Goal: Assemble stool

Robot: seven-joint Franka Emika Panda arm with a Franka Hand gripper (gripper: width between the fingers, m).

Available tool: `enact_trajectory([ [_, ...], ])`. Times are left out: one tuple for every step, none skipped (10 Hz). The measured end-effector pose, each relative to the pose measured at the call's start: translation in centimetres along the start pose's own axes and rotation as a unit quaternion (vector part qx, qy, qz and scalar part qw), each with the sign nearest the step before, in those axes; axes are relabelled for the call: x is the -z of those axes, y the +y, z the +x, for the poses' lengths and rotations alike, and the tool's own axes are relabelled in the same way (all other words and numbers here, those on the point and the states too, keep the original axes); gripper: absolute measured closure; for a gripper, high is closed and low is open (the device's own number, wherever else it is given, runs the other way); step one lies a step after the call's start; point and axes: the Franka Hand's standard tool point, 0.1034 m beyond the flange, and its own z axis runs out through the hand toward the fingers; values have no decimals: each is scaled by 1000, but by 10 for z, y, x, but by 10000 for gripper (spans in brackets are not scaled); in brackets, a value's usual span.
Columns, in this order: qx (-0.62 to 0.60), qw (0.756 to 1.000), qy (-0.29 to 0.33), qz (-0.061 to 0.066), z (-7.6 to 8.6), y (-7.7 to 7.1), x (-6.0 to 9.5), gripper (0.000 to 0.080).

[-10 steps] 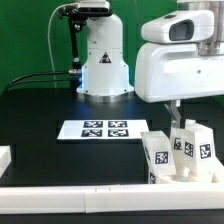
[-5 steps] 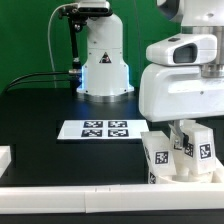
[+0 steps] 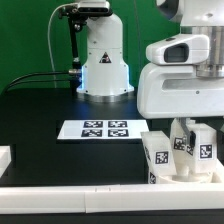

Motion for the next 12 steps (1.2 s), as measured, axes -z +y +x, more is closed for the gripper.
enact_trajectory([
  [-38, 999, 0, 0, 1, 3, 0, 460],
  [-77, 997, 0, 0, 1, 2, 0, 460],
  [-135, 991, 0, 2, 1, 2, 0, 460],
  [-222, 975, -1, 8, 0, 0, 0, 460],
  [-318, 948, -5, 15, -2, -2, -2, 460],
  [-373, 928, -6, 16, -2, -2, -2, 459],
  [-396, 918, -7, 16, -2, -2, -2, 459],
  [-429, 903, -8, 16, -2, -1, -2, 459],
  [-457, 889, -9, 17, -2, -1, -2, 459],
  [-476, 879, -10, 17, -2, -1, -2, 459],
  [-564, 825, -17, 23, -2, 0, -2, 459],
  [-630, 776, -20, 26, -2, -2, -2, 459],
])
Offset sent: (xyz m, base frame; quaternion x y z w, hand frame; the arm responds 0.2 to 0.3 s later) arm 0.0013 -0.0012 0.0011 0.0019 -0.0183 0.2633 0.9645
